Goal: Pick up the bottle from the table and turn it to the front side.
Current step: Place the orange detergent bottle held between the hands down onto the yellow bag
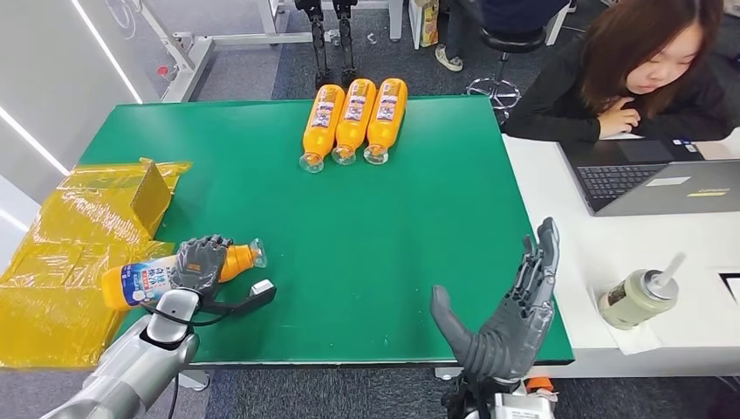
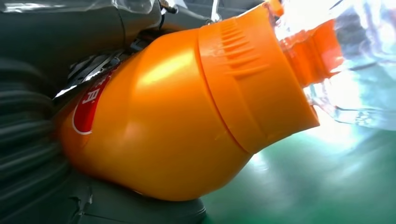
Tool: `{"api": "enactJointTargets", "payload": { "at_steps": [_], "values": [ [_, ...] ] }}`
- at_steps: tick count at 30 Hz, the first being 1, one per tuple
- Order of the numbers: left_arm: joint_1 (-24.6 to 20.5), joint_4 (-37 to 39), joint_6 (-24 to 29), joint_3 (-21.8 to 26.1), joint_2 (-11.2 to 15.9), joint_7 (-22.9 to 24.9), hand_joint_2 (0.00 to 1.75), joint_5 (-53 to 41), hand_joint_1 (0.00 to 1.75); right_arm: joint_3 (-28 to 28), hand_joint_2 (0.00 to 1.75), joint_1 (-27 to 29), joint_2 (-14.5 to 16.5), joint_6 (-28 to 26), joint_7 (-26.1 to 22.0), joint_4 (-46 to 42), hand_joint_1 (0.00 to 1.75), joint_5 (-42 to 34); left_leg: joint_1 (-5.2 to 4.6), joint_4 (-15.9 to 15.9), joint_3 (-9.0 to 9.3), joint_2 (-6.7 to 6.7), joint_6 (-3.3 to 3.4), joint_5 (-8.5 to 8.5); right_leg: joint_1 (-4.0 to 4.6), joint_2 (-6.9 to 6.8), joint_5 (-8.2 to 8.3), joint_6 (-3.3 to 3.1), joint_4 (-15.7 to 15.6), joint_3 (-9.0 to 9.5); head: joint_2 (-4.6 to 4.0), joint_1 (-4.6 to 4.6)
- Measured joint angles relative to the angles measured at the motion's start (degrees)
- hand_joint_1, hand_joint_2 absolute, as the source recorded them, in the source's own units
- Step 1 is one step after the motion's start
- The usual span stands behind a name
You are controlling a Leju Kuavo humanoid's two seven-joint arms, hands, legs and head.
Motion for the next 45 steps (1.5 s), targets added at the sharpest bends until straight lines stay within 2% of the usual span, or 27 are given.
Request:
{"api": "enactJointTargets", "payload": {
  "at_steps": [1,4,5,12,20,24,26,27,30,33,36,38,41,45],
  "values": [
    [0.02,0.05,-0.33,-0.11,0.26,0.27,1.75,0.05,1.67,0.01,1.75,0.14,-0.19,0.0,-0.01,0.0,0.0,-0.19,0.0,-0.02,0.06,0.01,-0.04,-0.03,0.0,0.0,-0.01,-0.02,0.0,0.05,0.0,0.0],
    [0.02,0.25,-1.93,-0.18,1.2,0.95,1.75,0.08,0.37,0.1,1.75,0.76,-0.86,0.0,-0.01,-0.01,0.0,-0.47,-0.01,-0.11,0.27,0.03,-0.12,-0.08,-0.01,0.03,-0.05,-0.09,0.0,0.2,0.0,-0.01],
    [0.0,0.32,-2.59,-0.17,1.56,1.06,1.75,0.1,0.01,0.14,1.75,0.93,-1.1,0.0,-0.01,-0.01,0.0,-0.54,-0.01,-0.13,0.35,0.03,-0.14,-0.1,-0.01,0.03,-0.08,-0.12,0.01,0.25,0.0,-0.01],
    [0.17,0.67,-3.77,0.17,3.52,-1.34,1.75,2.64,0.0,0.43,1.75,2.57,-2.5,0.0,-0.02,-0.06,0.0,-1.0,-0.01,-0.36,0.8,-0.03,-0.27,-0.13,-0.02,-0.02,-0.2,-0.32,0.02,0.59,0.0,-0.01],
    [1.91,0.67,3.63,2.69,3.52,-3.8,1.75,4.85,0.0,0.61,1.75,3.53,-3.38,0.0,-0.02,-0.22,0.0,-0.39,-0.01,-0.43,0.88,-0.01,-0.37,-0.07,-0.01,-0.01,-0.25,-0.4,0.04,0.55,0.0,-0.02],
    [3.12,0.49,8.25,4.62,3.02,-7.52,1.75,7.41,0.0,0.61,1.75,4.03,-3.66,0.0,-0.02,-0.55,0.0,-0.08,-0.02,-0.42,0.82,-0.02,-0.38,-0.1,-0.02,-0.02,-0.3,-0.42,0.01,0.48,0.0,-0.01],
    [4.02,0.01,10.39,5.86,2.37,-10.93,1.75,9.79,0.0,0.61,1.75,4.33,-3.7,0.0,-0.02,-0.7,0.0,-0.01,-0.02,-0.42,0.76,-0.04,-0.37,-0.11,-0.02,-0.03,-0.31,-0.41,-0.03,0.44,0.0,-0.01],
    [4.57,-0.47,11.38,6.68,1.83,-14.3,1.75,12.08,0.0,0.61,1.75,4.42,-3.71,0.0,-0.02,-0.78,0.0,0.03,-0.04,-0.41,0.73,-0.05,-0.36,-0.12,-0.04,-0.04,-0.31,-0.41,-0.04,0.42,0.0,-0.01],
    [6.93,-3.35,12.68,10.18,-1.28,-29.91,1.75,22.97,0.0,0.59,1.75,4.04,-3.72,0.0,-0.02,-0.93,0.0,-0.25,-0.08,-0.35,0.55,-0.07,-0.34,-0.13,-0.09,-0.05,-0.3,-0.39,-0.07,0.27,0.0,-0.01],
    [9.44,-7.91,10.45,13.54,-5.47,-43.06,1.75,33.37,0.0,0.59,1.75,2.75,-3.72,0.0,-0.01,-0.81,0.0,-0.56,-0.08,-0.27,0.34,-0.05,-0.3,-0.12,-0.1,-0.03,-0.25,-0.32,-0.08,0.12,0.0,0.01],
    [11.35,-12.97,5.43,16.16,-9.34,-50.43,1.75,42.08,0.0,0.5,1.75,1.98,-3.72,0.0,-0.01,-0.61,0.0,-0.34,-0.11,-0.22,0.29,-0.03,-0.23,-0.16,-0.15,0.01,-0.22,-0.26,-0.11,0.07,0.0,-0.01],
    [13.0,-17.4,0.58,17.17,-11.44,-53.21,1.75,48.71,0.0,0.34,1.75,1.77,-3.72,0.0,-0.01,-0.48,0.0,-0.07,-0.12,-0.2,0.25,-0.09,-0.19,-0.19,-0.17,-0.05,-0.24,-0.23,-0.12,0.05,0.0,-0.01],
    [15.73,-24.6,-5.91,17.03,-13.93,-54.45,1.75,58.02,0.0,0.2,1.75,1.64,-3.72,0.0,-0.01,-0.11,0.0,0.57,-0.12,-0.2,0.19,-0.14,-0.14,-0.23,-0.17,-0.09,-0.3,-0.16,-0.12,0.02,0.0,0.0],
    [18.56,-32.15,-10.59,15.27,-16.01,-54.64,1.75,69.38,0.0,0.18,1.75,1.9,-3.73,0.0,-0.01,0.69,0.0,2.69,-0.11,-0.2,0.15,-0.12,-0.11,-0.28,-0.16,-0.06,-0.33,-0.12,-0.12,-0.03,0.0,-0.01]
  ]
}}
